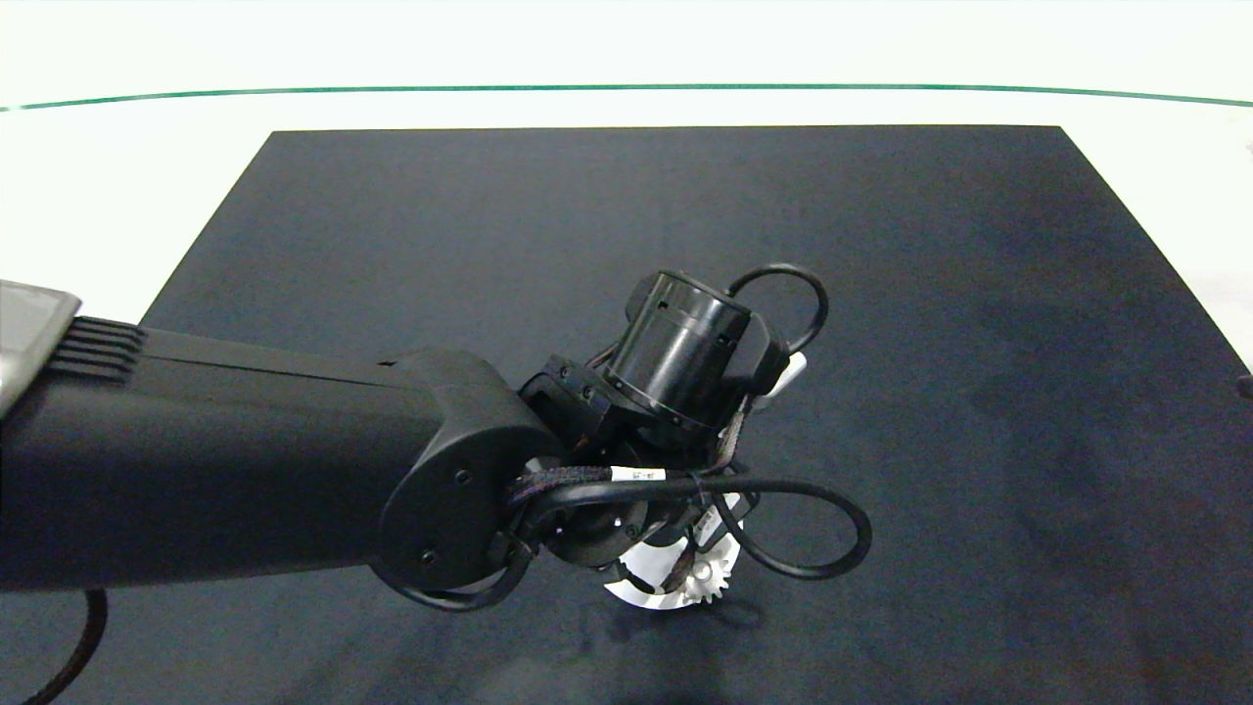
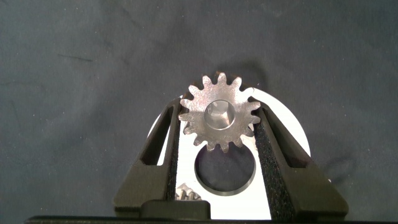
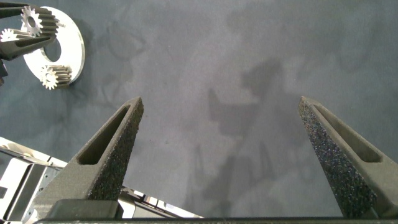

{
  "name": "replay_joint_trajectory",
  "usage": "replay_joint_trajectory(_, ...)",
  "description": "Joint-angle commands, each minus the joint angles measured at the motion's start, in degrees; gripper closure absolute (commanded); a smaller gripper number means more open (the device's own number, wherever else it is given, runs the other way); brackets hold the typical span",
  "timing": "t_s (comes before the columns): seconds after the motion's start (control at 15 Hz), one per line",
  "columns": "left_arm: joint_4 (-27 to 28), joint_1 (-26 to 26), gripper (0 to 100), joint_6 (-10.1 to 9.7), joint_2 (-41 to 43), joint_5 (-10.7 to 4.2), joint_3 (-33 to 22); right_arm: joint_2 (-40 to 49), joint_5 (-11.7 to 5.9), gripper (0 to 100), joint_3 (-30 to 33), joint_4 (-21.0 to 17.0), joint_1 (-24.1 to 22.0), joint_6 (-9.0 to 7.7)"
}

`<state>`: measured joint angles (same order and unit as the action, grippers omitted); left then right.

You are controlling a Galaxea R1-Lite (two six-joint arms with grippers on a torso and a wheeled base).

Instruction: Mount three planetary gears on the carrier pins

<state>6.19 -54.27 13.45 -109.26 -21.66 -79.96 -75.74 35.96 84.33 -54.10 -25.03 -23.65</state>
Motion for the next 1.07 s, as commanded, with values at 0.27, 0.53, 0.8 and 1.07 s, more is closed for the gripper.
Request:
replay_joint_trajectory(0.27,0.57,0.84,87,0.18,0.10,-0.22,0.94,0.07,0.34,0,-0.14,-0.30,-0.02,-0.17)
replay_joint_trajectory(0.53,0.40,1.01,87,0.70,0.02,-0.93,0.33,0.07,0.51,0,-0.05,-0.30,0.07,-0.17)
replay_joint_trajectory(0.8,0.49,1.01,87,0.70,-0.07,-0.93,0.15,-0.02,0.51,0,-0.14,-0.21,0.24,-0.17)
replay_joint_trajectory(1.07,0.57,0.57,87,0.62,-0.95,-0.93,1.03,-0.11,0.51,0,-0.05,-0.21,0.15,-0.17)
